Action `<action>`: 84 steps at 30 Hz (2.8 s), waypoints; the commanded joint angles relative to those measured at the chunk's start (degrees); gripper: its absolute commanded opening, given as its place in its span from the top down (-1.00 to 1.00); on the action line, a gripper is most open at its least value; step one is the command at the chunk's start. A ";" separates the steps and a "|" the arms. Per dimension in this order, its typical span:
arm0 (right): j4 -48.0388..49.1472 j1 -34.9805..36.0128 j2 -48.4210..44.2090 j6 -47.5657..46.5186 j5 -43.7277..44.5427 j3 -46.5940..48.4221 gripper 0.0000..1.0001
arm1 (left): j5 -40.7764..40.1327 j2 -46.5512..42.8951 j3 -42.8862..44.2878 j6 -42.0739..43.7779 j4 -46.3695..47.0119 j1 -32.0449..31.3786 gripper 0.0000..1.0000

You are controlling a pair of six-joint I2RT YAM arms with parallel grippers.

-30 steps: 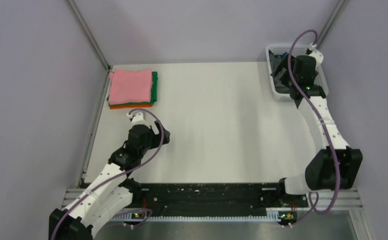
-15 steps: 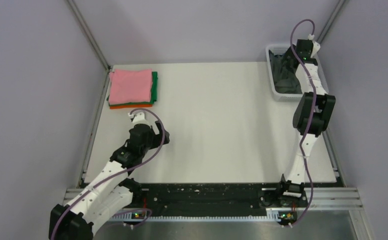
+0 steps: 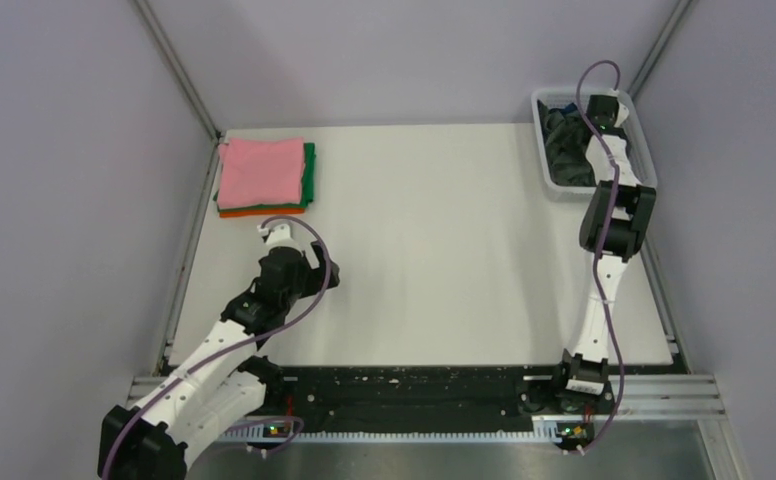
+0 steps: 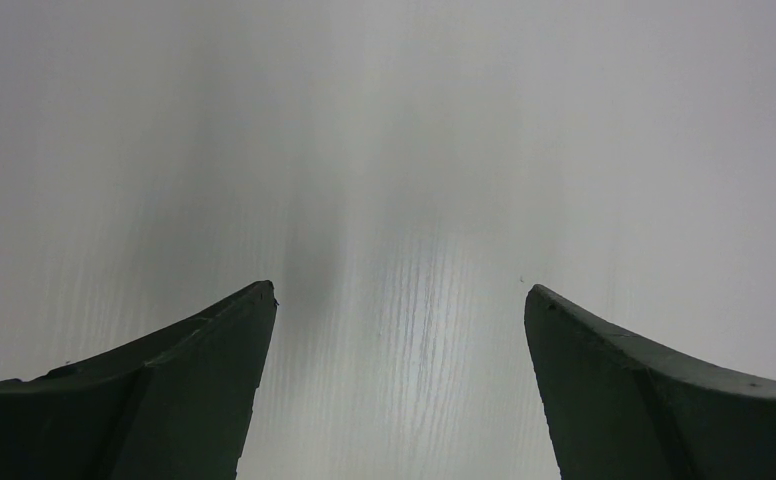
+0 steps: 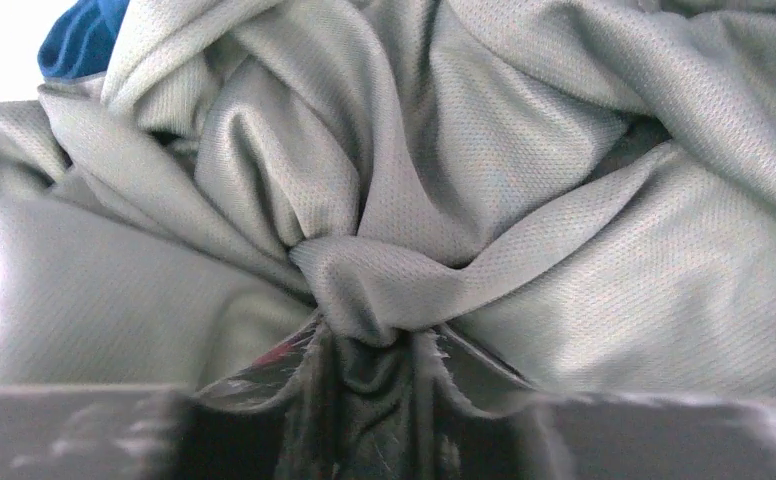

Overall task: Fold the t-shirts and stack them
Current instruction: Grab crumpled tshirt from bin with the right arm, then move the tshirt to the center of the board, then flatten out the tshirt

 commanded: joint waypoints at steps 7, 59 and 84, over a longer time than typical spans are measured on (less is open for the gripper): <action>-0.02 -0.27 -8.57 -2.45 -1.45 3.93 1.00 | 0.69 -0.73 2.00 0.60 2.73 -0.21 -0.97; 15.76 24.23 -70.14 -4.81 -8.24 -73.59 -0.51 | 2.10 -6.78 5.56 -3.01 -6.04 -0.16 -0.97; 30.34 26.42 -56.60 -16.52 -30.50 -71.47 -0.90 | 22.82 34.33 7.27 -9.67 12.44 -1.19 -0.44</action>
